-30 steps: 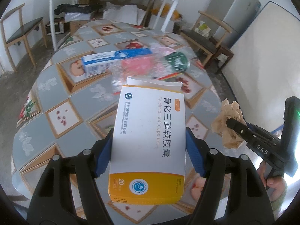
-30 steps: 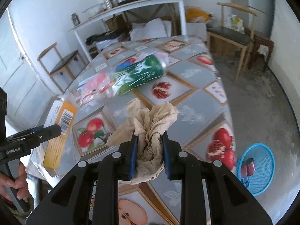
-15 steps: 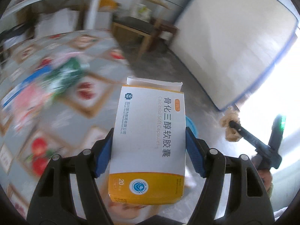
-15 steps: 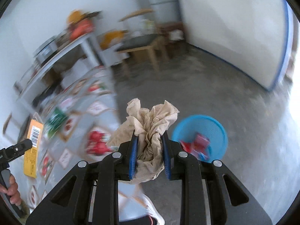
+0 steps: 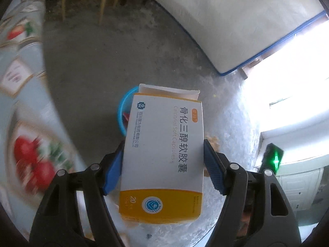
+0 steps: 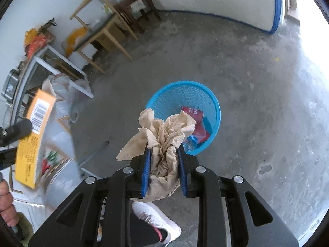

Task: Collect trash
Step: 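Carry the medicine box and tan paper over the blue wastebasket and open both tools, then return both tools to the table toward the plastic bag and green bottle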

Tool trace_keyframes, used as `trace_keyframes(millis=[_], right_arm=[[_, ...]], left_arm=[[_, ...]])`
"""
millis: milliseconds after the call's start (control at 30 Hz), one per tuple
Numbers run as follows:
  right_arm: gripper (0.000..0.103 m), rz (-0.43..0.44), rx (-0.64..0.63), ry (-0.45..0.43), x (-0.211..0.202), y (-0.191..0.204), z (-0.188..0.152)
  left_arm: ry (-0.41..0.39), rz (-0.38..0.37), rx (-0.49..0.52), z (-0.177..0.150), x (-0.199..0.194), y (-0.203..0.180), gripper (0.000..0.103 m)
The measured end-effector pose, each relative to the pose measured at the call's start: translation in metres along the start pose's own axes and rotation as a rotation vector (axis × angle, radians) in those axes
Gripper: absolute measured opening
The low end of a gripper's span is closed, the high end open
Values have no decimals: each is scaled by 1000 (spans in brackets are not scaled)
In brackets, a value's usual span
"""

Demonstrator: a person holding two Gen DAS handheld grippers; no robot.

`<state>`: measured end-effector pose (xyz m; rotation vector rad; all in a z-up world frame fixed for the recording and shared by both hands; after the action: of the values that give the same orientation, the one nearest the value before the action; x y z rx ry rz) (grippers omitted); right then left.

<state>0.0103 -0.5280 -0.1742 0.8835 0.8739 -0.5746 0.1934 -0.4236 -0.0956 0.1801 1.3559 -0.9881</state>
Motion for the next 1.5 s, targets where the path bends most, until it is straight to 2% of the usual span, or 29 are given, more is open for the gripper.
trace_keyframes(millis=[100,133,167,200,233,333,400,500,700,800,867,967,1033,1100,1167,1233,1433,1500], right_arm=[[28,6,27,35,41,-12,26],[30,-24,24,39,58,-15,35],[38,-44,20,40,73,-20,42],[44,-55,21,42,87,-24,46],[46,-77,37,55,105,-34,49],[46,-92,103,85,127,-56,48],[48,-90,108,71,128,-61,45],[51,-78,108,39,122,-64,41],[51,-91,62,-35,95,-51,50],[51,-95,-2,-80,76,-35,50],[51,-76,-40,-71,70,-25,47],[51,-38,-75,-10,81,-12,44],[52,-21,-63,61,102,-9,41],[59,-23,-42,132,128,-9,38],[61,-49,-28,215,162,-10,36],[62,-85,-29,273,191,-10,33],[65,-183,-114,394,267,6,34],[70,-214,-138,407,286,12,37]], left_arm=[[5,0,-17,31,33,-6,72],[10,-16,-26,39,43,-5,80],[25,-40,-58,48,59,-3,86],[32,-47,-86,56,70,-2,86],[44,-51,-119,61,80,1,86],[82,-47,-162,57,93,7,86],[76,-67,-138,53,87,7,86],[12,-66,-80,49,62,4,86],[-149,-71,9,25,-21,0,86],[-236,-46,54,-1,-72,5,86],[-278,-37,76,-18,-103,11,87],[-324,2,94,-44,-142,29,88],[-357,39,78,-66,-171,50,89],[-397,86,27,-96,-204,82,89],[-426,131,-18,-119,-226,108,89],[-474,212,-82,-154,-255,139,89],[-537,429,-298,-241,-316,204,89],[-551,463,-366,-264,-331,217,89]])
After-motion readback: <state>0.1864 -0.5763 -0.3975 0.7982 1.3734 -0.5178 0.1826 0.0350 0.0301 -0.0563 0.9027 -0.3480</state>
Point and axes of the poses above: each gripper's, at about its wrist camera, not at the fingertips, and x roughly the way its jaws point, y to its left, z to its top, the point moved 2 cm from there along x, roughly the way its jaws point, and after that the axes turned 2 degrees about z, right-handed, at the moved point
